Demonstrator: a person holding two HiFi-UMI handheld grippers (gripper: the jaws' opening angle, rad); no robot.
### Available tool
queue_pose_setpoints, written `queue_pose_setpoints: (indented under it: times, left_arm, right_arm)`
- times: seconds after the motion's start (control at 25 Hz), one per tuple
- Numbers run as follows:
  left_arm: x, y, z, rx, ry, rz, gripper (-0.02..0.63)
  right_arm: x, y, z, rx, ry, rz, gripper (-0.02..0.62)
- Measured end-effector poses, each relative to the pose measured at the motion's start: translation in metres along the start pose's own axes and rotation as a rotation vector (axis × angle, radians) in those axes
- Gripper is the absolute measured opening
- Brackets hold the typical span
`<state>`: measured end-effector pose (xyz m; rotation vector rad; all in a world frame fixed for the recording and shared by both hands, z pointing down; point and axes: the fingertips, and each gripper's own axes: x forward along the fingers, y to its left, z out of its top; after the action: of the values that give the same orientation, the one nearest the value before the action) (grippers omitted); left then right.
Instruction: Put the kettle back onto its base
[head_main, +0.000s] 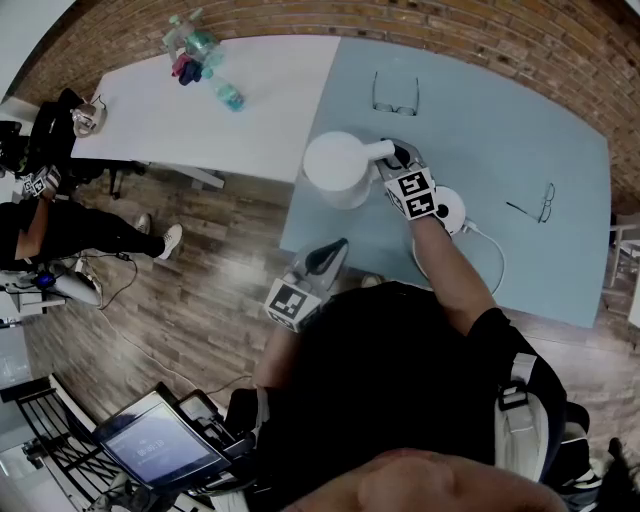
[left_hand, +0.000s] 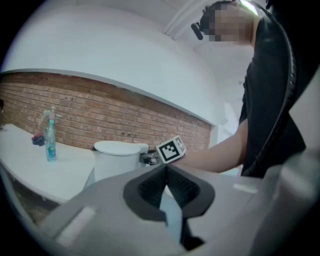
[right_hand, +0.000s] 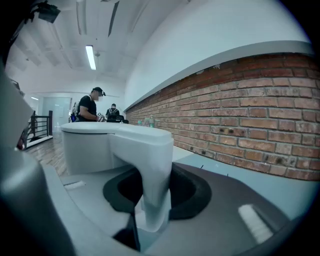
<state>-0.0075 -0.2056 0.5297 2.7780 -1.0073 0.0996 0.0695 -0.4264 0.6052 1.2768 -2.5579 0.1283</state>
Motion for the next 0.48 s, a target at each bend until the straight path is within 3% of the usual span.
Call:
queue_pose_setpoints:
  times: [0.48]
  left_arm:
    - [-0.008,-0.006,-0.009,-0.013,0.008,0.000,0.000]
  right_arm:
    - [0.006,-0.003,-0.003,0.011,-0.003,-0.077,0.094]
